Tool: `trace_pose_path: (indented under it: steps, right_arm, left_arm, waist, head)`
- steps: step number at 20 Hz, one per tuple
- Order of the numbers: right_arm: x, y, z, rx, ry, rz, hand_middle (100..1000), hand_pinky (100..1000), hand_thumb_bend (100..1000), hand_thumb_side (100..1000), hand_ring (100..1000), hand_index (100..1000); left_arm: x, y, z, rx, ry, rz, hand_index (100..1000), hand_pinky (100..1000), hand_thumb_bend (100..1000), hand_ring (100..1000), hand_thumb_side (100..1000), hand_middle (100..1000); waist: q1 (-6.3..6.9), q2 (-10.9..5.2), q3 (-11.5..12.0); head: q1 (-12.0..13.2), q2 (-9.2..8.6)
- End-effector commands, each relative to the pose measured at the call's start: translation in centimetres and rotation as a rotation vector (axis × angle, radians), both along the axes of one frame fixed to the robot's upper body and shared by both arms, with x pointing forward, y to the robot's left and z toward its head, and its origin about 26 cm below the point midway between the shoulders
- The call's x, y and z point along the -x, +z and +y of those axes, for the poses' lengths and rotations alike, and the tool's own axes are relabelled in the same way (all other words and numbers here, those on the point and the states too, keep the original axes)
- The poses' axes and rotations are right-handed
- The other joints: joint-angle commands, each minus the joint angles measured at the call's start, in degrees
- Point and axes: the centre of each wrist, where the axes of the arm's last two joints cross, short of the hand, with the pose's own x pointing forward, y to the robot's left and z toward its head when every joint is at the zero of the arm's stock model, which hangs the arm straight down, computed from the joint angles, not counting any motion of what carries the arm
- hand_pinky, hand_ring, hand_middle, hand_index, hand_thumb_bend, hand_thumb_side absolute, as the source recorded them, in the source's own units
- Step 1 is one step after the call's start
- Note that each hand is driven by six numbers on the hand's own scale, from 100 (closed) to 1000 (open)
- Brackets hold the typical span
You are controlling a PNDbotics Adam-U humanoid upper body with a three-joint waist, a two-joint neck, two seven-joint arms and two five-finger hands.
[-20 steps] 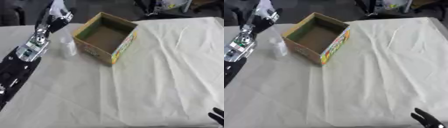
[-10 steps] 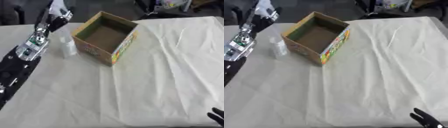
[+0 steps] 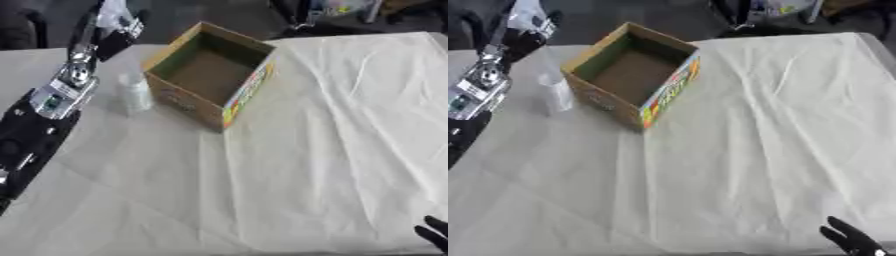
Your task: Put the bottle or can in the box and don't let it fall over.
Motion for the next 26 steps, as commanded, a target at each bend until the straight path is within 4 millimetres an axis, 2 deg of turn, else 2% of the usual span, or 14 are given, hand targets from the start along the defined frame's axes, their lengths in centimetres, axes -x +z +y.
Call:
trace_pose_path:
  steps: [1,26]
  right_arm:
    - [-0.11,0.53,0.18,0.006,0.007,-0.027,1000,645,100,470,1000,1000]
    - [-0.18,0.48,0.46,0.004,0.013,-0.026,1000,646,100,470,1000,1000]
  left_arm:
    - [0.07,1.97,0.79,-0.04,0.012,-0.03,939,1000,456,1000,543,853]
    - [-0.24,2.37,1.03,-0.048,0.01,-0.02,880,989,425,1000,543,782]
  waist:
    - [-0.03,-0.48,-0.1]
    - [-0.1,-0.28,-0.7]
  head:
    - [0.1,-0.79]
    - [0.1,-1.23]
